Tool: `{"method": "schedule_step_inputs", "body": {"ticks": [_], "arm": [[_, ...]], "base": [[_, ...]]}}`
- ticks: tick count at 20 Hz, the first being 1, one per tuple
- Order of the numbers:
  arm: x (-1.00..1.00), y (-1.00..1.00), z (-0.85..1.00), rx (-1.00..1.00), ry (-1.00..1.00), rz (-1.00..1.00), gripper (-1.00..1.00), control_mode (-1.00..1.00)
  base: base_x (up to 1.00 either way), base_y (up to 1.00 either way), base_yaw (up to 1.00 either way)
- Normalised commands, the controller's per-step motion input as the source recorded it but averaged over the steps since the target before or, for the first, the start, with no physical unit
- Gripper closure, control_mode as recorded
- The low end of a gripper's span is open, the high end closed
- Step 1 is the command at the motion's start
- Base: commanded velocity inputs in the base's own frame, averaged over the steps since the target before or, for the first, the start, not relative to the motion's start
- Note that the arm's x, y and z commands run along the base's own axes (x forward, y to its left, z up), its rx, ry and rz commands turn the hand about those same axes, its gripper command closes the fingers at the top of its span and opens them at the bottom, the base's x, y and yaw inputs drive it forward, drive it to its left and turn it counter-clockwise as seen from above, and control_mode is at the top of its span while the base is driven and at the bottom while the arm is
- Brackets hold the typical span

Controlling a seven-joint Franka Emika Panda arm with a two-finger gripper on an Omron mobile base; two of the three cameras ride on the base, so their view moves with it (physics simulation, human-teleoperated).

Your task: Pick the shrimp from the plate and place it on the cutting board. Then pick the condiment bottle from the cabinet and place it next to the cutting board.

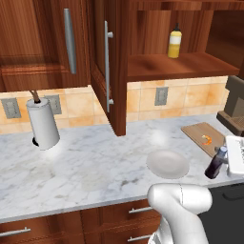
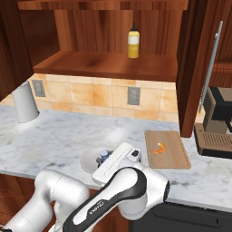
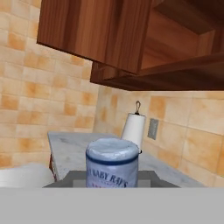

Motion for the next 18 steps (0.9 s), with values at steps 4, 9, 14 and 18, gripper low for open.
{"method": "schedule_step_inputs", "body": {"ticks": [4, 9, 14, 18], "arm": [[0.15, -0.1, -0.17, 0.01, -0.03, 0.0, 1.0, -1.0], [0.15, -0.12, -0.09, 0.0, 0.0, 0.0, 1.0, -1.0], [0.21, -0.11, -0.09, 0.0, 0.0, 0.0, 1.0, -1.0], [0.18, -0.08, -0.1, 0.0, -0.01, 0.0, 1.0, -1.0]], "base": [[0.0, 0.0, 0.0], [0.0, 0.0, 0.0], [0.0, 0.0, 0.0], [0.0, 0.0, 0.0]]}}
